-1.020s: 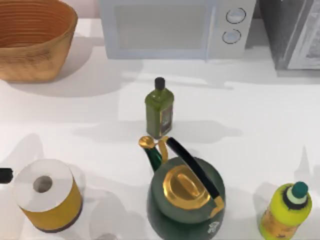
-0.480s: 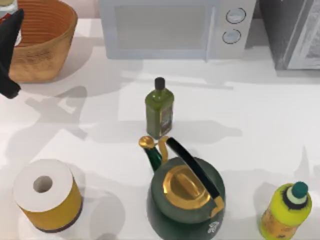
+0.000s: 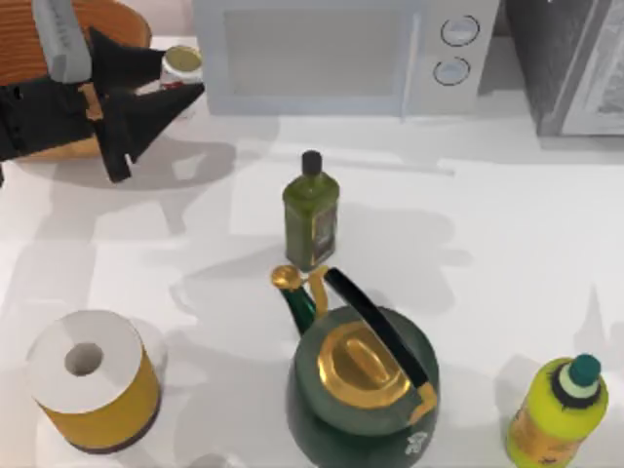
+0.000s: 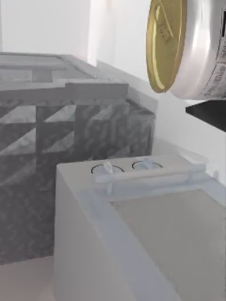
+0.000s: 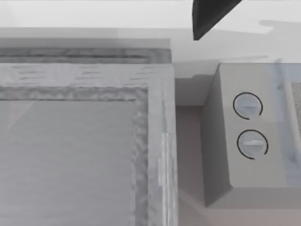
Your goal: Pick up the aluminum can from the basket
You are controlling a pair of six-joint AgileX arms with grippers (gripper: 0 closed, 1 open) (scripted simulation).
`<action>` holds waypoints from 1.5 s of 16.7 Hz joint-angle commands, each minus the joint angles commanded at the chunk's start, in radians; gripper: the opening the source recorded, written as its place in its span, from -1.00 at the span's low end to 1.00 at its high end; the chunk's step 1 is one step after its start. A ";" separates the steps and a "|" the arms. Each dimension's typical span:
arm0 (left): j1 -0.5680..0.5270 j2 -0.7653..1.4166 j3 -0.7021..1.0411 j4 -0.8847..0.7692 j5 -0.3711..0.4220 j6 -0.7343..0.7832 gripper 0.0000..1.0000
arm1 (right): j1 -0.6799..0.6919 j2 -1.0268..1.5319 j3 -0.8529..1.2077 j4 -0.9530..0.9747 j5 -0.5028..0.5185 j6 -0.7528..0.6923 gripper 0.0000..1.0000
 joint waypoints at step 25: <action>-0.115 0.630 0.260 0.313 0.273 -0.022 0.51 | 0.000 0.000 0.000 0.000 0.000 0.000 1.00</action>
